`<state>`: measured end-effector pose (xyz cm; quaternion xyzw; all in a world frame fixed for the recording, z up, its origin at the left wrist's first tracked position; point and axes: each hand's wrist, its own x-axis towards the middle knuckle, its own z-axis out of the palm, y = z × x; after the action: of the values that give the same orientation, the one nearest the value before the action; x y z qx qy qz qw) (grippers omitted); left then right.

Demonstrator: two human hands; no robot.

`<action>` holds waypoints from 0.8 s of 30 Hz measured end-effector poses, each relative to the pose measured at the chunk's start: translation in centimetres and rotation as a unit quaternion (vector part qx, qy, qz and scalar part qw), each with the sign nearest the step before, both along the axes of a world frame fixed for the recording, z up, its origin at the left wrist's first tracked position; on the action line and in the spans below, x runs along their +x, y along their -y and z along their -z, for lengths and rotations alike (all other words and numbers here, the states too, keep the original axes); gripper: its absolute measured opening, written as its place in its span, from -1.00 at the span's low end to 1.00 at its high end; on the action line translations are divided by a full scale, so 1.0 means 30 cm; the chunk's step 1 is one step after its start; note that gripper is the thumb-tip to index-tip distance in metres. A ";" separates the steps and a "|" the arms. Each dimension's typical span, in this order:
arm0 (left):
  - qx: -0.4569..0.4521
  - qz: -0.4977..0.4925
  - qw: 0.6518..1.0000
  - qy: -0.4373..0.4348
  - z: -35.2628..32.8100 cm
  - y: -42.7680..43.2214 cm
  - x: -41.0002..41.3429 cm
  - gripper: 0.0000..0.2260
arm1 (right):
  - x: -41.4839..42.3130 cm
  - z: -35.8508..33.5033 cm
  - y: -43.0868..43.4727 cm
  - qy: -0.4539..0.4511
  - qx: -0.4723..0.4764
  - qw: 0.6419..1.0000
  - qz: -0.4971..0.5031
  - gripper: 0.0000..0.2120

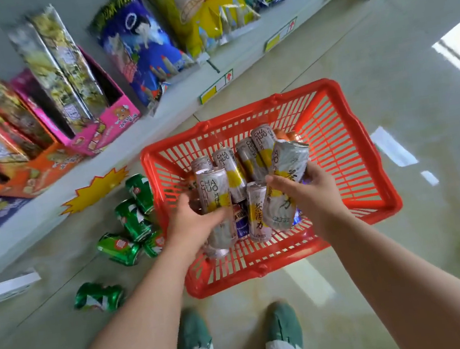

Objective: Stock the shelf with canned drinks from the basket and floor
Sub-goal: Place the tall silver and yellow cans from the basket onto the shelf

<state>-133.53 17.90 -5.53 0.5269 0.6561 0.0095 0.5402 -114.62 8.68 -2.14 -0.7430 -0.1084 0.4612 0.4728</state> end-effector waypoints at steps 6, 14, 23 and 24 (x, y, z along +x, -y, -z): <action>-0.020 -0.046 0.994 0.094 -0.443 -0.135 -0.040 -0.28 | 0.022 -0.396 -0.077 -0.007 0.047 0.999 -0.012 -0.67; -0.006 -0.049 0.976 0.213 -1.184 -0.191 -0.062 -0.34 | 0.014 -1.071 -0.142 -0.006 0.077 0.997 -0.017 -0.69; 0.058 -0.090 0.946 0.306 -1.875 -0.123 -0.147 -0.63 | -0.048 -1.782 -0.135 0.016 0.164 0.984 -0.064 -0.80; 0.068 -0.091 0.942 0.316 -1.934 -0.118 -0.160 -0.64 | -0.055 -1.838 -0.134 0.018 0.174 0.982 -0.073 -0.80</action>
<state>-138.34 21.43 52.51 0.4701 0.4948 0.2687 0.6796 -116.28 12.69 52.99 -0.6477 -0.2490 0.4555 0.5577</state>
